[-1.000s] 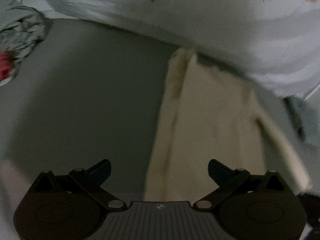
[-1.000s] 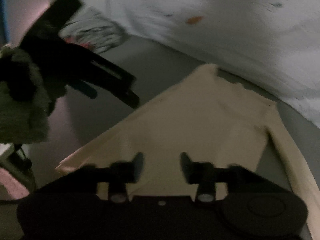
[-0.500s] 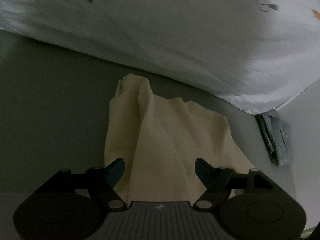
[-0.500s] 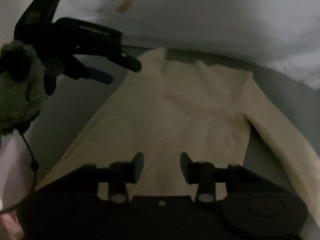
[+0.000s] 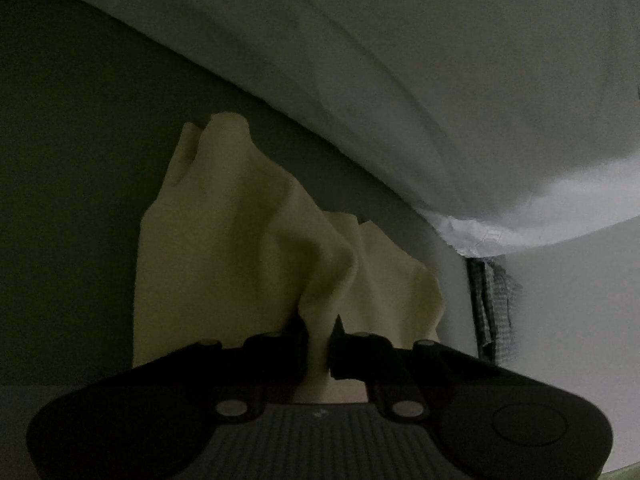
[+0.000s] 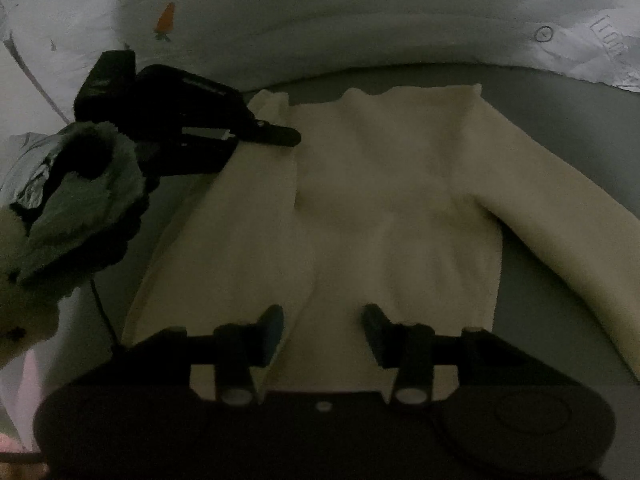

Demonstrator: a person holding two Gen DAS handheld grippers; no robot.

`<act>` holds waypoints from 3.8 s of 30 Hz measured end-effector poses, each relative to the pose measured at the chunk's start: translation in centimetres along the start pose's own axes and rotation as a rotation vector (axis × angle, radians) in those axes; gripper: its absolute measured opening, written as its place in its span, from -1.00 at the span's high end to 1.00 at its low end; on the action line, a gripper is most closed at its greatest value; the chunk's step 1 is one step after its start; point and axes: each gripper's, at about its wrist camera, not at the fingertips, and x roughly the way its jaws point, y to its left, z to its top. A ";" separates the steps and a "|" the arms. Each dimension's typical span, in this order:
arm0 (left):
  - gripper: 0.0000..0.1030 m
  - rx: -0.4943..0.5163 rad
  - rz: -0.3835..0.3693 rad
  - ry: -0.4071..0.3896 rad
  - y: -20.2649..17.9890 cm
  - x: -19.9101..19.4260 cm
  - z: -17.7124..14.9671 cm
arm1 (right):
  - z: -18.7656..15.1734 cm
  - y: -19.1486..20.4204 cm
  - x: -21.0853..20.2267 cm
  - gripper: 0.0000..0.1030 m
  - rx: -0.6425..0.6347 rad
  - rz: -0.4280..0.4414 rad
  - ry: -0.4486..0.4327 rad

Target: Fold clothes

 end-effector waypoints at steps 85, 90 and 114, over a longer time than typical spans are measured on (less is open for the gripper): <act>-0.89 0.103 0.388 0.073 -12.5 -3.7 -26.3 | -12.0 1.6 -7.5 0.87 -0.420 0.016 -0.181; -0.14 0.203 0.453 0.070 -14.0 -2.3 -26.6 | -12.1 0.9 -8.4 0.87 -0.406 0.032 -0.198; 0.89 0.273 0.250 -0.085 -15.6 -7.9 -19.1 | -16.0 -3.0 -8.8 0.93 0.101 -0.208 -0.044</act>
